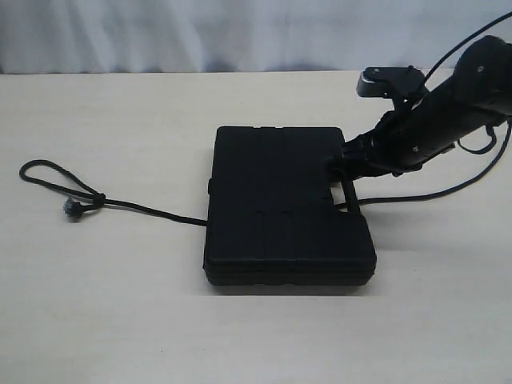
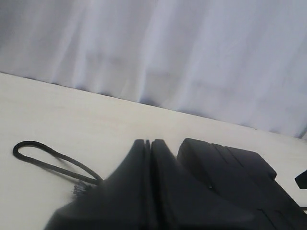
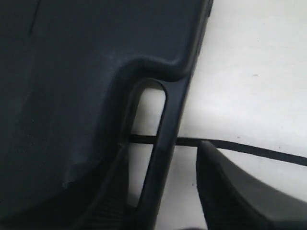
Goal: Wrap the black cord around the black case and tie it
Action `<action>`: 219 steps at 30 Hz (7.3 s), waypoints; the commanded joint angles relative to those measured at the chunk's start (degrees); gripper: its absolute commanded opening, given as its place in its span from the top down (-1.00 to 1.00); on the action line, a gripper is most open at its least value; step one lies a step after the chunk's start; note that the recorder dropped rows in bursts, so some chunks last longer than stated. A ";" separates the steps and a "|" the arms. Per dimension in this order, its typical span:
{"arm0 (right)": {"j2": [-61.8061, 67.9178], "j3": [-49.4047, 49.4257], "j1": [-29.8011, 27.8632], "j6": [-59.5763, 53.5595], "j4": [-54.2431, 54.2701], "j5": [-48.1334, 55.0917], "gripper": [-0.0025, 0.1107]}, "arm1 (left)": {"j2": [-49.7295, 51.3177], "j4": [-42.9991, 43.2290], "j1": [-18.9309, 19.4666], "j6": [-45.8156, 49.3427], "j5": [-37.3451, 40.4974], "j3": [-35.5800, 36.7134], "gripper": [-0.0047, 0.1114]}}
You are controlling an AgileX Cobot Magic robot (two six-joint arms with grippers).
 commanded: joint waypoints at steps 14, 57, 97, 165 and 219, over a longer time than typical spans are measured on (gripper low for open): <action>5.02 -0.40 0.87 11.47 -7.28 -5.08 0.19 | -0.10 -0.75 -0.45 -0.47 -0.19 0.19 0.92; 7.50 -0.40 0.87 12.17 -1.62 -9.25 0.88 | -0.10 -2.20 -0.45 -0.36 -4.98 0.19 0.92; -2.33 -11.03 3.60 14.81 5.93 -3.34 0.88 | 7.25 -42.23 -0.45 41.15 13.38 -22.17 0.35; -2.33 -11.07 3.60 15.99 7.27 -2.10 0.88 | 92.00 -55.70 -43.35 103.60 -1.44 -44.12 -0.24; -4.13 -11.07 3.60 14.73 20.97 -0.14 0.88 | 110.31 -43.21 -62.92 61.03 -64.16 -43.91 -0.24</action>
